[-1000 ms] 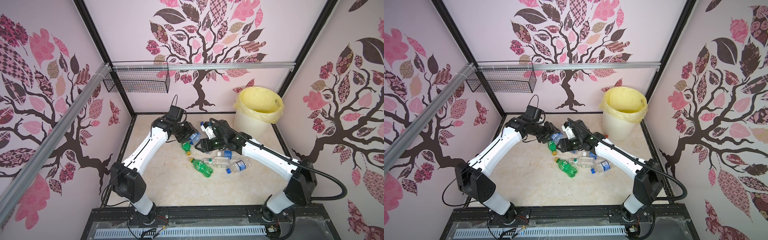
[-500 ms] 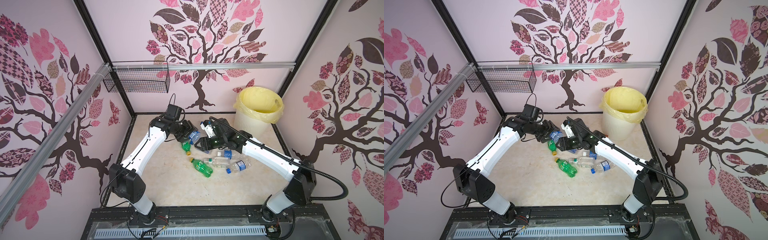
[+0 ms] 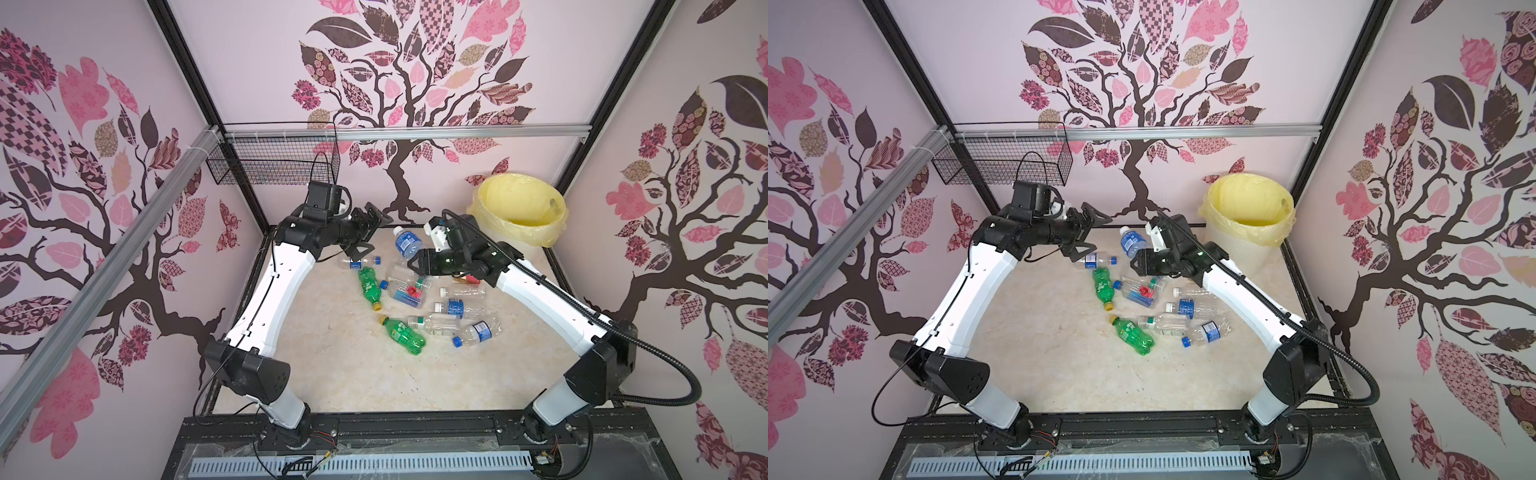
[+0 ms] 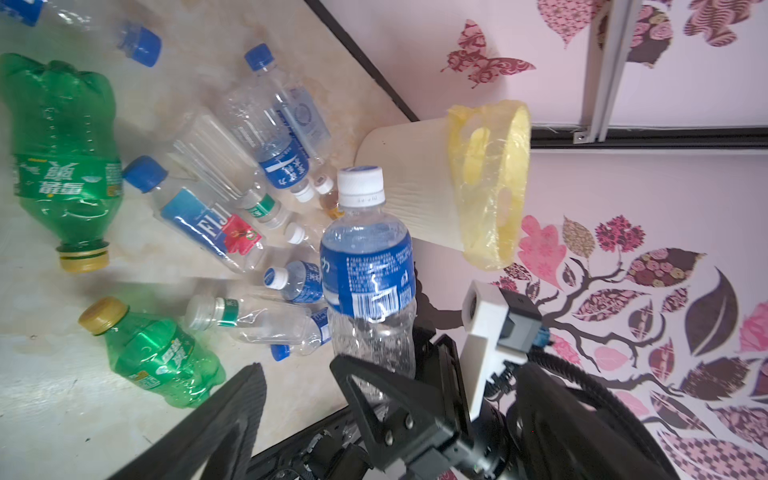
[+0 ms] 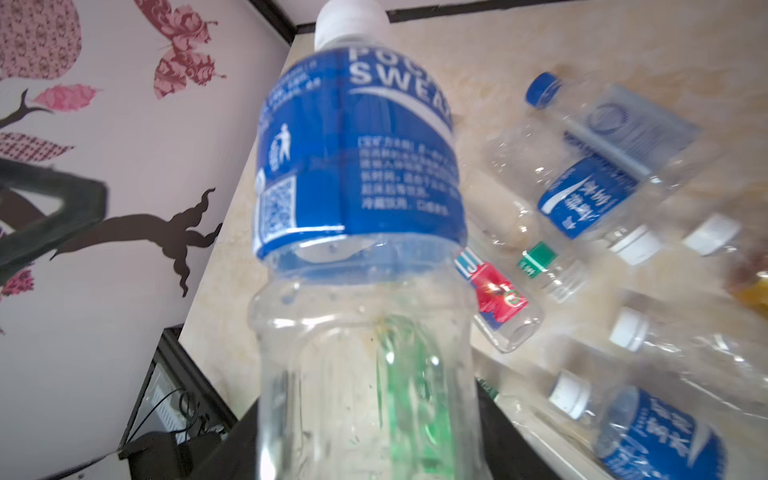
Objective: Throw the plastic bottles in the bin
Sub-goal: 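Open the left gripper off the cap while the right gripper lifts the bottle, then raise the Pocari Sweat bottle with the right gripper over the yellow-lined bin, then open the right gripper to drop the bottle into the bin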
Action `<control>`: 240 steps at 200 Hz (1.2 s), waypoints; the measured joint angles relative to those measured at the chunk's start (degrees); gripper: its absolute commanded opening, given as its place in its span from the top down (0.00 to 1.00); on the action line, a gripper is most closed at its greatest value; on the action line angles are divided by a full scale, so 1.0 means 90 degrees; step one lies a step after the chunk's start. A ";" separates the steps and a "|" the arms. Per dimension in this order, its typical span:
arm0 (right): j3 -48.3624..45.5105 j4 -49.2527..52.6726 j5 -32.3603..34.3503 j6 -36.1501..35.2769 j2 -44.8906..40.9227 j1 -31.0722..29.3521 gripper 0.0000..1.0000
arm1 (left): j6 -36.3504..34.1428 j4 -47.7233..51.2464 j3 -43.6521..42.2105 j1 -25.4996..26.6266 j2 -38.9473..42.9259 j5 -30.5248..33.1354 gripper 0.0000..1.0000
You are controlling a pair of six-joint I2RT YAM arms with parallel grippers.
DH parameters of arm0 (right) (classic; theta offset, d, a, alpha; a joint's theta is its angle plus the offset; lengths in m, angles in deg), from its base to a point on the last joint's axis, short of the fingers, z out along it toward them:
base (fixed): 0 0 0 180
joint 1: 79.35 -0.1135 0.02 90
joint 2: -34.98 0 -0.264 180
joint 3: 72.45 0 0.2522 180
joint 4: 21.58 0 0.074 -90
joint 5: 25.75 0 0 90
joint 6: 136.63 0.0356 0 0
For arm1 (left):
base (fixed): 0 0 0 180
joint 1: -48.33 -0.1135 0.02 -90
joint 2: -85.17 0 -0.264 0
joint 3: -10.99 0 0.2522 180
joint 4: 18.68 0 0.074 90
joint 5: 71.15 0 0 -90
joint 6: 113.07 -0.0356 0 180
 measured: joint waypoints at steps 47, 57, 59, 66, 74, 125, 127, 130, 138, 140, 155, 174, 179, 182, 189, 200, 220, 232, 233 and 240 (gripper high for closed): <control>0.1379 0.0430 0.0610 -0.0214 0.0296 0.0641 0.56 | 0.0022 -0.0369 0.0901 0.0216 -0.0464 -0.0427 0.03; 0.1741 0.0520 0.0714 -0.0250 0.0381 0.0772 0.56 | 0.0024 -0.0403 0.1139 0.0291 -0.0627 -0.0483 0.03; 0.1814 0.0542 0.0750 -0.0257 0.0398 0.0801 0.56 | 0.0024 -0.0403 0.1192 0.0304 -0.0663 -0.0493 0.03; 0.2084 0.0607 0.0848 -0.0279 0.0461 0.0899 0.56 | 0.0022 -0.0423 0.1372 0.0362 -0.0775 -0.0522 0.03; 0.2373 0.0661 0.0969 -0.0316 0.0527 0.1008 0.55 | 0.0022 -0.0449 0.1586 0.0442 -0.0923 -0.0546 0.03; 0.3410 0.0704 0.1999 -0.0542 0.0568 0.1688 0.54 | 0.0211 -0.0894 0.2608 0.0933 -0.1518 -0.0702 0.03; 0.3424 0.0697 0.2045 -0.0544 0.0566 0.1717 0.54 | 0.0221 -0.0913 0.2618 0.0940 -0.1523 -0.0709 0.03; 0.3446 0.0692 0.2076 -0.0539 0.0563 0.1766 0.54 | 0.0257 -0.0971 0.2633 0.0964 -0.1537 -0.0719 0.03; 0.3473 0.0651 0.2191 -0.0539 0.0551 0.1904 0.54 | 0.0345 -0.1105 0.2662 0.1001 -0.1559 -0.0746 0.03; 0.3475 0.0631 0.2237 -0.0539 0.0546 0.1955 0.54 | 0.0369 -0.1149 0.2674 0.1010 -0.1574 -0.0758 0.03; 0.3446 0.0486 0.2443 -0.0546 0.0483 0.2244 0.54 | 0.0520 -0.1350 0.2807 0.1049 -0.1678 -0.0797 0.03; 0.3373 0.0236 0.2805 -0.0651 0.0318 0.2501 0.54 | 0.0658 -0.1535 0.3024 0.1071 -0.1865 -0.0809 0.03; 0.3373 0.0170 0.2909 -0.0712 0.0267 0.2538 0.54 | 0.0697 -0.1576 0.3062 0.1076 -0.1902 -0.0809 0.03; 0.3373 0.0114 0.2994 -0.0743 0.0231 0.2550 0.54 | 0.0704 -0.1591 0.3077 0.1078 -0.1919 -0.0811 0.03; 0.3373 0.0005 0.3140 -0.0814 0.0153 0.2552 0.54 | 0.0746 -0.1622 0.3118 0.1086 -0.1953 -0.0811 0.03; 0.3373 -0.0182 0.3361 -0.0937 0.0010 0.2528 0.53 | 0.0809 -0.1661 0.3138 0.1095 -0.1977 -0.0816 0.03; 0.3393 -0.0563 0.3662 -0.1190 -0.0243 0.2509 0.49 | 0.0862 -0.1712 0.3138 0.1110 -0.1977 -0.0872 0.03; 0.3434 -0.0784 0.3781 -0.1333 -0.0340 0.2506 0.48 | 0.0872 -0.1756 0.3138 0.1115 -0.1977 -0.0911 0.03; 0.3444 -0.0809 0.3791 -0.1353 -0.0347 0.2506 0.48 | 0.0874 -0.1761 0.3138 0.1115 -0.1977 -0.0916 0.03; 0.3461 -0.0918 0.3857 -0.1421 -0.0374 0.2506 0.47 | 0.0877 -0.1778 0.3138 0.1117 -0.1977 -0.0928 0.03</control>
